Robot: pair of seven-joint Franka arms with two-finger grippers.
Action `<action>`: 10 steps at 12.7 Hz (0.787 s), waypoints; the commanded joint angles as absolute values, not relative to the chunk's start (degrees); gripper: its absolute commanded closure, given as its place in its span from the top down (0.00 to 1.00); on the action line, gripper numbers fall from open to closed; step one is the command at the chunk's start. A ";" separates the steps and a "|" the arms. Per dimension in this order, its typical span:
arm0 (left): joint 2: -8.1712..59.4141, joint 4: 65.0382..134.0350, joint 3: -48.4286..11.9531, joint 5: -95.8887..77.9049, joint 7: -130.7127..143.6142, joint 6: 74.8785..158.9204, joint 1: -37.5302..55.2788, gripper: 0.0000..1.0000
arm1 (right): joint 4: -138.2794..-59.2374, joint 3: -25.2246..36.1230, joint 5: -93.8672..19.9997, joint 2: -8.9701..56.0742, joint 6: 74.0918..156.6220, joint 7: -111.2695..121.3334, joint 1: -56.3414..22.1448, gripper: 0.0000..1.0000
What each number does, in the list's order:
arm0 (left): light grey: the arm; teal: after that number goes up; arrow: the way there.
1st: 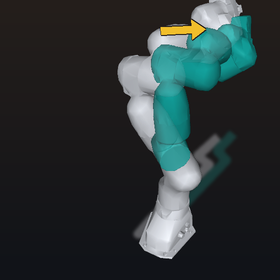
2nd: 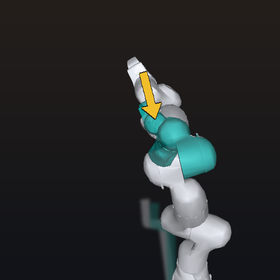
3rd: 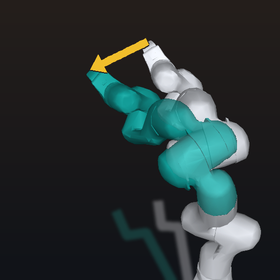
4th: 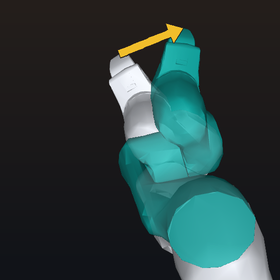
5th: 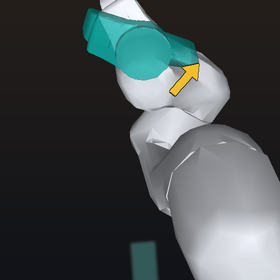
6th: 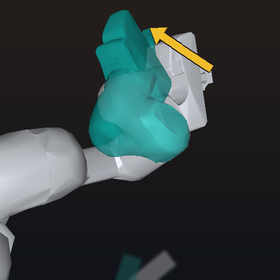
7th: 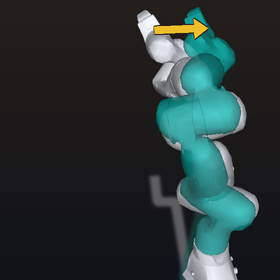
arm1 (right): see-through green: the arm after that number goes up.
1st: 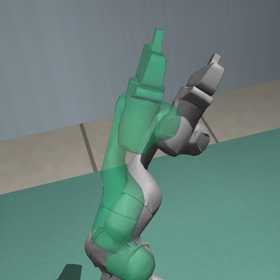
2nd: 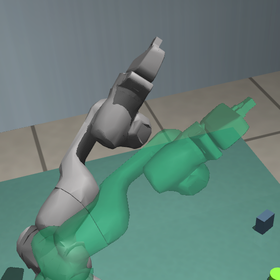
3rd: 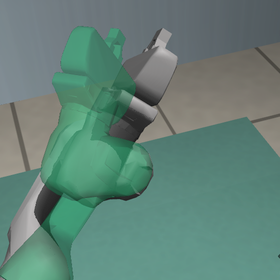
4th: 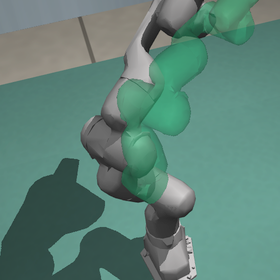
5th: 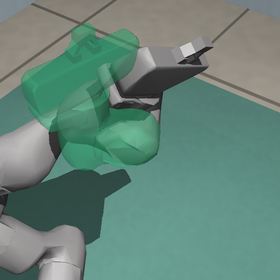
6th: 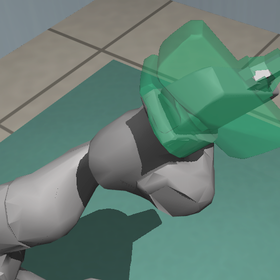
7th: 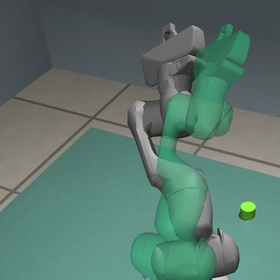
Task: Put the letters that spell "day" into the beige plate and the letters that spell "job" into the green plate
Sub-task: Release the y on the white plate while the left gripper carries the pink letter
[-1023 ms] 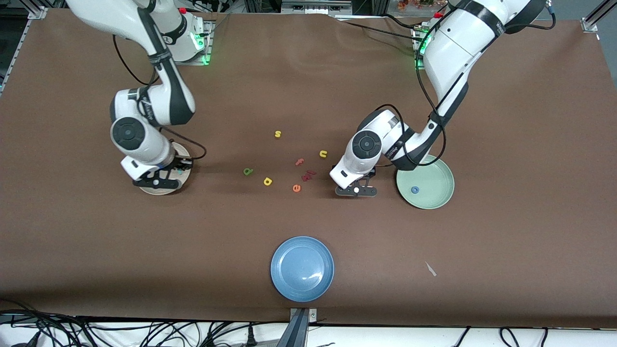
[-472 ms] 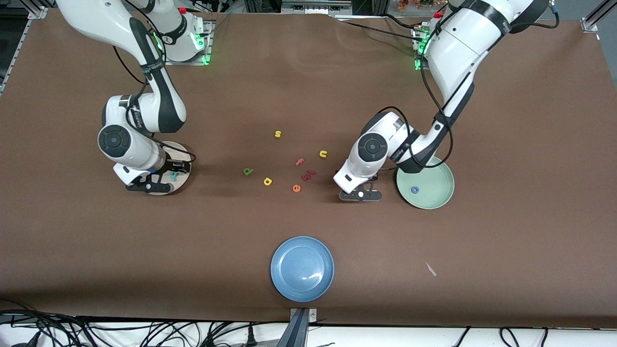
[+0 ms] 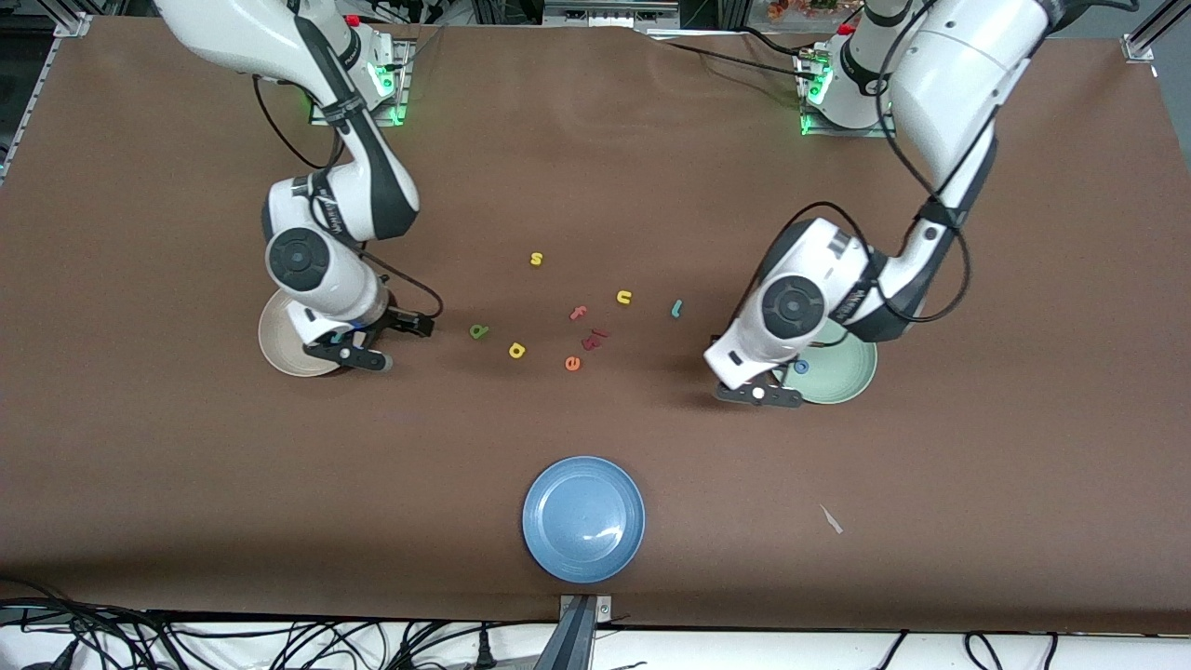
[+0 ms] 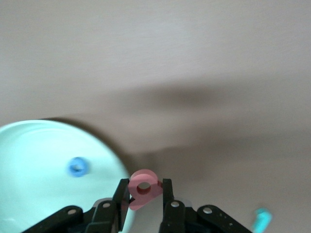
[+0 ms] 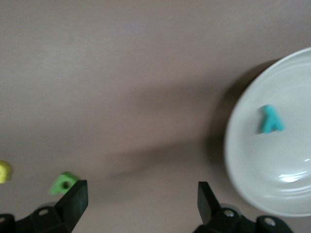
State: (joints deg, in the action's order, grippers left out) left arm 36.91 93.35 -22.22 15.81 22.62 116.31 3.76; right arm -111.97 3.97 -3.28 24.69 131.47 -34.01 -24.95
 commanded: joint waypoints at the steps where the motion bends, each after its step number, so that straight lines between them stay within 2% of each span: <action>1: 33.76 99.55 -22.94 16.96 15.58 115.66 -1.03 0.03 | -105.75 1.50 -4.13 29.34 130.25 -41.63 -24.70 1.00; 4: 29.72 106.59 -23.03 17.05 10.11 116.28 -5.09 0.03 | -100.65 -1.31 -4.04 33.39 130.25 -53.32 -24.70 1.00; 8: 26.72 115.04 -22.94 17.75 9.84 122.51 -5.97 0.03 | -99.76 -1.85 -4.04 33.75 128.42 -54.84 -24.61 1.00; 9: 26.81 115.92 -22.94 17.75 9.84 123.74 -6.50 0.08 | -99.76 -1.85 -4.04 33.66 127.71 -54.76 -24.61 1.00; 10: 27.24 116.01 -22.94 17.75 9.84 124.36 -6.68 0.38 | -99.76 -1.85 -4.04 33.75 126.75 -55.89 -24.70 1.00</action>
State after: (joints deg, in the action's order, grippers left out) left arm 29.26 112.94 -22.57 15.81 10.59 122.17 -5.35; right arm -101.25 -1.51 -3.31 33.20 129.27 -54.37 -24.89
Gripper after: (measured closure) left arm 0.714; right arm 0.000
